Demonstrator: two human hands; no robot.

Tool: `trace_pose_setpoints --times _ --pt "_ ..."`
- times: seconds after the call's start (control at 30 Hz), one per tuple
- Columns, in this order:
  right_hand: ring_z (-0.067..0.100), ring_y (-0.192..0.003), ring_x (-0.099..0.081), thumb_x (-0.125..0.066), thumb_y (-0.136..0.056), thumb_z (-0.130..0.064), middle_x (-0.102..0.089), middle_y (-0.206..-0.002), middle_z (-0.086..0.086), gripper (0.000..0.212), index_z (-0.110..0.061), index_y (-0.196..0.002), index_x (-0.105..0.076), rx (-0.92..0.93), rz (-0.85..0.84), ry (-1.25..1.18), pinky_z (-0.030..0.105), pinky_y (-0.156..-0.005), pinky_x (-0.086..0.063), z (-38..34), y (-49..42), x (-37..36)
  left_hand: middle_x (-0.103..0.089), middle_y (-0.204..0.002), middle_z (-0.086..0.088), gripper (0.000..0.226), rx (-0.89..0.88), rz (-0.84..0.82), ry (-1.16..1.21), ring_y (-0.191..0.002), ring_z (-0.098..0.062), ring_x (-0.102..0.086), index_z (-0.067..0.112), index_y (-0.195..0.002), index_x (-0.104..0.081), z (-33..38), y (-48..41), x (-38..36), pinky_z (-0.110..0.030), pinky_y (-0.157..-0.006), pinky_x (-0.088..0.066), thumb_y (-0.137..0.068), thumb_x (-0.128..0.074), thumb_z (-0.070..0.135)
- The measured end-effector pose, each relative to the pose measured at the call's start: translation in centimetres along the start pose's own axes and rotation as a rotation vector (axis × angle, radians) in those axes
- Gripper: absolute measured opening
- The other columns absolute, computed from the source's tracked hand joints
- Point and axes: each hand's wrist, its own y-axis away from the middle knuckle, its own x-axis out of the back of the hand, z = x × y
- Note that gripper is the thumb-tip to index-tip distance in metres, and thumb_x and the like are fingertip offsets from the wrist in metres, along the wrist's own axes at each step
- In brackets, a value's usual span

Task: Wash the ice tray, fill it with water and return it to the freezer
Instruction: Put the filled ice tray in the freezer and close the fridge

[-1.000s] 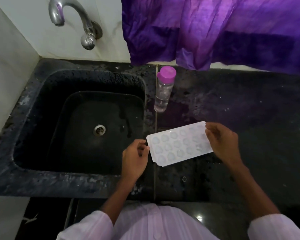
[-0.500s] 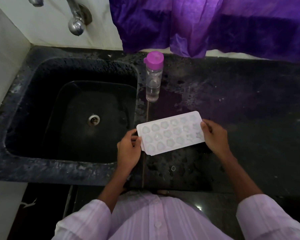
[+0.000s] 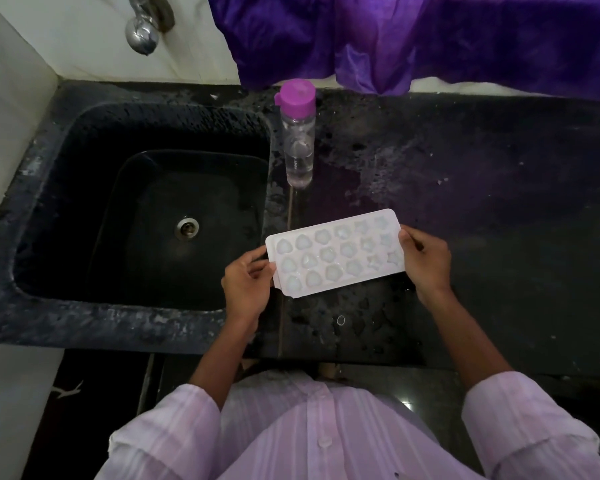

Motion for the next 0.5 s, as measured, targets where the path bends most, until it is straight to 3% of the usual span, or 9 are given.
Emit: trace_pose_setpoints --times 0.27,0.5 --pt "0.005 -0.099 -0.068 -0.06 -0.097 -0.026 -0.073 -0.104 -0.014 0.024 -0.023 -0.118 -0.072 -0.067 0.083 -0.128 0.036 -0.093 -0.057 0.0 3.0 -0.3 -0.077 -0.095 -0.003 0.036 -0.029 -0.085 0.007 -0.091 -0.017 -0.075 0.015 -0.125 -0.067 0.6 -0.4 1.9 -0.045 -0.086 -0.061 -0.09 -0.07 0.007" --pt "0.005 -0.1 -0.068 -0.061 -0.097 -0.023 -0.073 -0.106 -0.012 0.025 -0.02 -0.119 -0.072 -0.173 0.271 -0.246 0.032 -0.091 -0.058 0.2 8.1 -0.7 -0.077 -0.095 0.001 0.037 -0.095 -0.256 -0.05 -0.091 -0.012 -0.075 0.015 -0.127 -0.065 2.3 -1.1 4.0 -0.042 -0.087 -0.06 -0.092 -0.068 0.005"
